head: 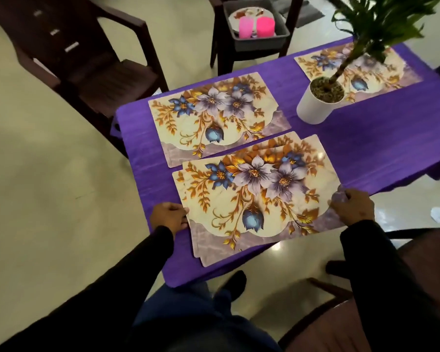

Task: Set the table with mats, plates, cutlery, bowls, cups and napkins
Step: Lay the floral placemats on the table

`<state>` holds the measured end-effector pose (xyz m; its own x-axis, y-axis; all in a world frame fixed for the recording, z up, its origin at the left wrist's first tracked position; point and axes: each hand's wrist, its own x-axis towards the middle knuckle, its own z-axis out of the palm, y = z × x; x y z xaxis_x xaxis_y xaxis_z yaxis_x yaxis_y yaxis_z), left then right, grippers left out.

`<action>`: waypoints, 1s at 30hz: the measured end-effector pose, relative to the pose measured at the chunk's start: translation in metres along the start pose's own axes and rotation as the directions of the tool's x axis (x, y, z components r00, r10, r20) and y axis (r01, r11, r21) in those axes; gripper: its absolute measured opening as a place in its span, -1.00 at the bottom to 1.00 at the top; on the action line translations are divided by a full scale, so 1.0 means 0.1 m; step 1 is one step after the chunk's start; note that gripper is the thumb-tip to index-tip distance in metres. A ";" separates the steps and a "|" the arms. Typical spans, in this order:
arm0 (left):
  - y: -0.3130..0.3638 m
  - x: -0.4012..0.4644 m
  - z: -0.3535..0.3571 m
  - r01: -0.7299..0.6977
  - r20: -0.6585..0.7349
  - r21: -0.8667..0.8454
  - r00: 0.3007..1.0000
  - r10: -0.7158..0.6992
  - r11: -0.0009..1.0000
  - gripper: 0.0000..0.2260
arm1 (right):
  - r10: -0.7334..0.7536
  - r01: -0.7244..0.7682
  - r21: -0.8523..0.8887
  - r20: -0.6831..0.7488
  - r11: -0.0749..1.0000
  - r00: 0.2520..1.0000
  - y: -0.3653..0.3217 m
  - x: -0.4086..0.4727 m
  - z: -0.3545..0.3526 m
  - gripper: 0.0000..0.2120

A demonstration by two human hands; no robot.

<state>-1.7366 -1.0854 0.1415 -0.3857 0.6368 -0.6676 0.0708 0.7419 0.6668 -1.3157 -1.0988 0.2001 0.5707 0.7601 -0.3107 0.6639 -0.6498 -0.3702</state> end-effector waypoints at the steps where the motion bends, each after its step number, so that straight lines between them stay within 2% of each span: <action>1: -0.01 0.01 0.00 0.001 -0.008 0.000 1.000 -0.001 1.000 -0.89 | -0.011 0.012 -0.007 0.005 1.000 1.000 0.01 0.04 0.01 -0.73; 9: -0.02 -0.02 0.00 -0.007 -0.031 -0.007 0.999 0.006 1.000 -0.88 | -0.048 0.048 -0.099 0.007 0.994 0.999 -0.11 0.20 -0.08 -0.69; 19: -0.12 -0.05 0.06 -0.046 -0.138 0.061 0.989 0.054 0.997 -0.89 | 0.043 -0.027 -0.167 0.093 0.986 0.995 -0.20 0.43 -0.05 -0.66; 24: -0.14 -0.07 0.18 -0.029 -0.273 0.149 0.960 0.069 0.988 -0.87 | 0.054 -0.008 -0.201 0.223 0.979 0.973 -0.29 0.60 -0.02 -0.90; 30: -0.12 -0.20 0.36 -0.019 -0.418 0.130 0.905 0.073 0.991 -0.90 | 0.035 0.080 -0.268 0.396 0.960 0.918 -0.28 0.91 -0.08 -0.74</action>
<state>-1.6968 -1.0990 0.1352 -0.7287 0.5427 -0.4176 0.1975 0.7505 0.6306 -1.2785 -1.0111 0.1898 0.3551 0.6769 -0.6447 0.8124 -0.5647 -0.1454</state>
